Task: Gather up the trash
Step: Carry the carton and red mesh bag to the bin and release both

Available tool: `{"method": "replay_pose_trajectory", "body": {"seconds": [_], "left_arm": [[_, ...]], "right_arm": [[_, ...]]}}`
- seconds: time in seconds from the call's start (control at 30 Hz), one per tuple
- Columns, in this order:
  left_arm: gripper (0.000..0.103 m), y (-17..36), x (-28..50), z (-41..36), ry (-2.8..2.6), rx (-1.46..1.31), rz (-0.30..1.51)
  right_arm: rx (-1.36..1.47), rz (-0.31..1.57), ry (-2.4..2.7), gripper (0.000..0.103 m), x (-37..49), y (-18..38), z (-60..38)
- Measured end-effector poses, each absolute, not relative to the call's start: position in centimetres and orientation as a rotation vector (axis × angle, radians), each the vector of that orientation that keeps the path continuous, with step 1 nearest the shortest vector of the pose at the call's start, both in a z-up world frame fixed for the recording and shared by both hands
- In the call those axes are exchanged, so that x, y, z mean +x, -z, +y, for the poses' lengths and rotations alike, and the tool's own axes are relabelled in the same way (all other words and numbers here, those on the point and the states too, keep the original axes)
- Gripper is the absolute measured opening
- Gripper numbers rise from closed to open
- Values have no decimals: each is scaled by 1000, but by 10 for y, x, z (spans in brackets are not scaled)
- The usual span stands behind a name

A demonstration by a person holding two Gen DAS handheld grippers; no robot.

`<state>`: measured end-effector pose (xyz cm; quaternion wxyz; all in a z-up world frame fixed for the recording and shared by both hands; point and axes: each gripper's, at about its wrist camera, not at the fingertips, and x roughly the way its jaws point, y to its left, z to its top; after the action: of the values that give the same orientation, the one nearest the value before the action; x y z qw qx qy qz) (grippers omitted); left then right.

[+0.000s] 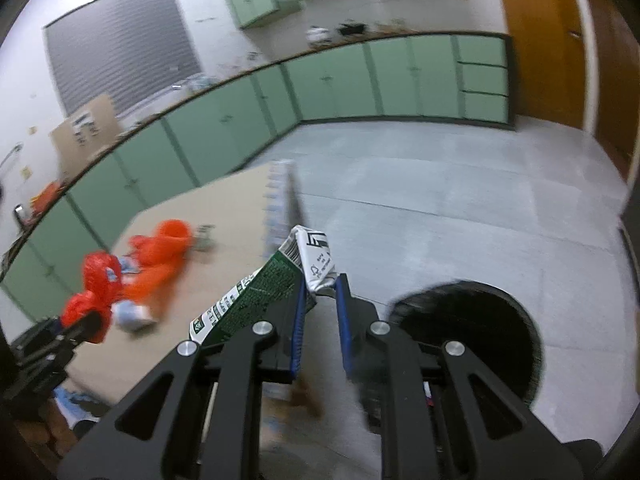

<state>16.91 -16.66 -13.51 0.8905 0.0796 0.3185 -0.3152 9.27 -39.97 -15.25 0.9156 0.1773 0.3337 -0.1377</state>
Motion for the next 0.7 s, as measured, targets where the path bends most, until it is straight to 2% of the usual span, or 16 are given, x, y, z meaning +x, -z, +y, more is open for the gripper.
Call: {"method": "replay_pose_trajectory", "body": {"seconds": [0.27, 0.53, 0.6, 0.67, 0.7], "left_arm": [[37, 170, 158, -293, 869, 226, 720], [37, 234, 159, -375, 960, 287, 833], [40, 251, 161, -394, 980, 299, 862], [49, 269, 165, -412, 985, 318, 900], [51, 275, 164, -417, 982, 330, 910]], "right_arm": [[426, 796, 487, 14, 56, 214, -490], [461, 887, 617, 15, 52, 266, -542], [478, 921, 636, 20, 54, 279, -550], [509, 928, 632, 33, 52, 284, -557], [510, 917, 642, 39, 51, 283, -558]]}}
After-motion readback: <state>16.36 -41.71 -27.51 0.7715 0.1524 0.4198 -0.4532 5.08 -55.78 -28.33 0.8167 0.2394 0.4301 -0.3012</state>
